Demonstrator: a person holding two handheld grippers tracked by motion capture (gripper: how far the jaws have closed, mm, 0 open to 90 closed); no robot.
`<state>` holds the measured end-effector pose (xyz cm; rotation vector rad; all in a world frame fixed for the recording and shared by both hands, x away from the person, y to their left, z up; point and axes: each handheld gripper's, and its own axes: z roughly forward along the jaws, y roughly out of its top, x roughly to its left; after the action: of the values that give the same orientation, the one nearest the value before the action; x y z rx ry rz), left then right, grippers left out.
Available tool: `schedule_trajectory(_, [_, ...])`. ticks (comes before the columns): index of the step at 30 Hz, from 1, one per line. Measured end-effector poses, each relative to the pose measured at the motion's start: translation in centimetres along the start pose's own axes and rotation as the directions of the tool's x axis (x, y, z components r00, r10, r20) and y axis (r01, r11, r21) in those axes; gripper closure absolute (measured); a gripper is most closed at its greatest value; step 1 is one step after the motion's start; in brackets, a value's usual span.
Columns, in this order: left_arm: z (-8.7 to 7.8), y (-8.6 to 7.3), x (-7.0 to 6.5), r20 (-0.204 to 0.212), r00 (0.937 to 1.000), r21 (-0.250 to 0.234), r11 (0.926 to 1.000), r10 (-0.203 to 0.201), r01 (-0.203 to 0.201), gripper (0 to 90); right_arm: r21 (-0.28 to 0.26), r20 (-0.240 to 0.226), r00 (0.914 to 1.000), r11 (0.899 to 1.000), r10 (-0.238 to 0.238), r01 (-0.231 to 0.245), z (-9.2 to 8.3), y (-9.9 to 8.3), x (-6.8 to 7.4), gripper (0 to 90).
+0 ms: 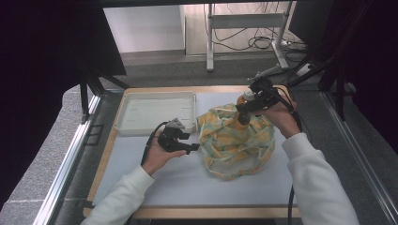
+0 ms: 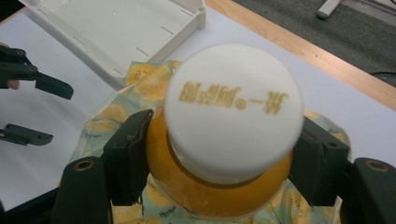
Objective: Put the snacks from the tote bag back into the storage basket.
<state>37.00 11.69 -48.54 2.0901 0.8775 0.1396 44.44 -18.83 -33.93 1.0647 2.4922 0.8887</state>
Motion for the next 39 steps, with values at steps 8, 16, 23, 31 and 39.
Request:
schedule_trajectory(8, [-0.3,-0.4,0.0,-0.001,1.0000,0.006,1.0000,0.000,0.000,32.5,-0.033,0.002,1.0000,0.999,-0.001,0.001,-1.6,0.9,-0.1,30.2])
schedule_trajectory(16, [-0.8,-1.1,0.6,-0.011,0.9999,0.007,0.9999,-0.012,0.012,32.6,-0.052,-0.002,0.9999,0.999,-0.010,0.010,-2.3,1.6,0.3,30.2])
schedule_trajectory(23, [-1.2,-1.6,0.8,-0.018,0.9996,0.006,0.9998,-0.021,0.021,32.6,-0.063,-0.011,0.9998,0.998,-0.018,0.018,-2.1,2.1,0.7,30.2])
schedule_trajectory(31, [-1.3,-1.8,0.9,-0.018,0.9995,0.005,0.9997,-0.025,0.025,32.6,-0.074,-0.028,0.9986,0.996,-0.044,0.042,-1.6,2.9,1.5,30.2])
schedule_trajectory(39, [-1.1,-1.9,0.8,-0.015,0.9996,0.016,0.9995,-0.026,0.026,32.6,-0.085,-0.034,0.9978,0.995,-0.057,0.054,-1.5,3.9,2.4,30.2])
